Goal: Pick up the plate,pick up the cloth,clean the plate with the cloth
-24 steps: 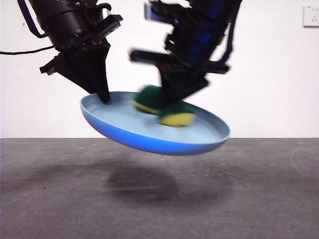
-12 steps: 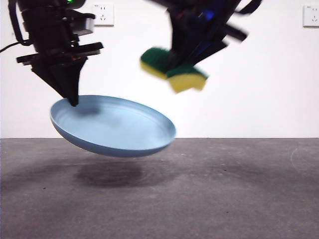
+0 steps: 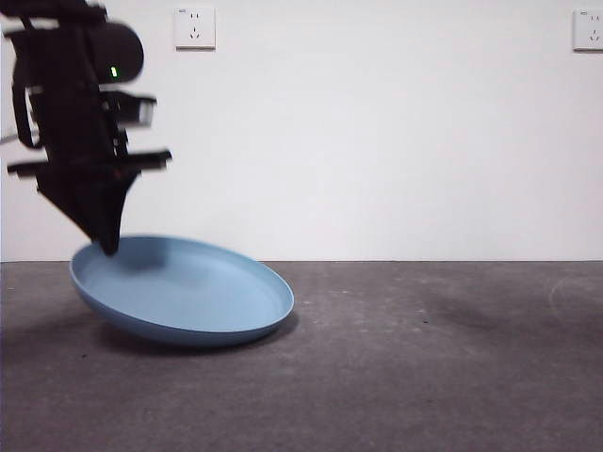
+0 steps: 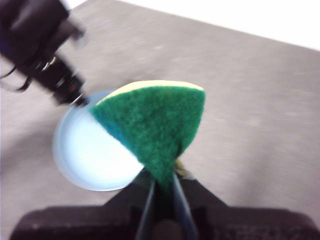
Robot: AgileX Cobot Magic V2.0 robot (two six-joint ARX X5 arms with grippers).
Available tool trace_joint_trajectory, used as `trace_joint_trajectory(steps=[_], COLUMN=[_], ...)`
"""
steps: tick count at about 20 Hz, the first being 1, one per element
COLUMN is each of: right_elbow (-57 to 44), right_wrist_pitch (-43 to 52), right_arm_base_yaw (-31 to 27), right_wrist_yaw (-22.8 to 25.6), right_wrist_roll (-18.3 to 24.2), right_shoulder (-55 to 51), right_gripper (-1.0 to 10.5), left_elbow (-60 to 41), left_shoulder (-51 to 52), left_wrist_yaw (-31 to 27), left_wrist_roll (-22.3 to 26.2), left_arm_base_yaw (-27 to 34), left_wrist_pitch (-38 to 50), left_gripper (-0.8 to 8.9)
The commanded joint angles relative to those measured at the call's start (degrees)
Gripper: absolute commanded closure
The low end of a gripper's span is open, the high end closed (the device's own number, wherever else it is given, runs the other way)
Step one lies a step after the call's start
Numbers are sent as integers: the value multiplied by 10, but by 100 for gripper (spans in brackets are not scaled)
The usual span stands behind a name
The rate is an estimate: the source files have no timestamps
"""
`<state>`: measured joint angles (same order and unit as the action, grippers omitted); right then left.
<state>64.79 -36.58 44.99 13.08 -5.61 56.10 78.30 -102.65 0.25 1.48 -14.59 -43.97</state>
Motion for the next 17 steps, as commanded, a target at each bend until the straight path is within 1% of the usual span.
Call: trace_joint_trajectory(steps=[1,3,6,7,9,10,11,14,17], right_elbow=[-4,-4,-4,-4,-4,-4,-4,-4,-4], right_wrist_pitch=[-23,-43,-59,-59,-59,-59,-59,-52,-47], right_arm_base_yaw=[0,0,0,0,0,0,0,-4,-14], right_wrist_yaw=[36,54,53,53,53,53,53,51,49], right_wrist_roll=[-5,-5,-5,-5,-5,-5,-5,-8,-22], right_shoulder=[-8,-11,-11,-11,-11,-11,-11,-3,30], right_gripper=[959,959,959,959,959,959,959,959,959], left_elbow=[-3,-3,-3,-3,-3,-3,-3,-3,-3], left_shoulder=[-31,-54,-75,-75,-75,-75,-75,-66,-24], left_wrist_yaw=[2,0,1,0,1,1,1,2,4], left_wrist_roll=[2,1,0,0,-1,-6,-18,-35,-47], left_arm_base_yaw=[-3,-3,-3,-3,-3,-3,-3,-8,-26], left_wrist_pitch=[14,17,18,19,27,26,22,7,2], left_gripper=[820,819,806,760,512,422,401,401,401])
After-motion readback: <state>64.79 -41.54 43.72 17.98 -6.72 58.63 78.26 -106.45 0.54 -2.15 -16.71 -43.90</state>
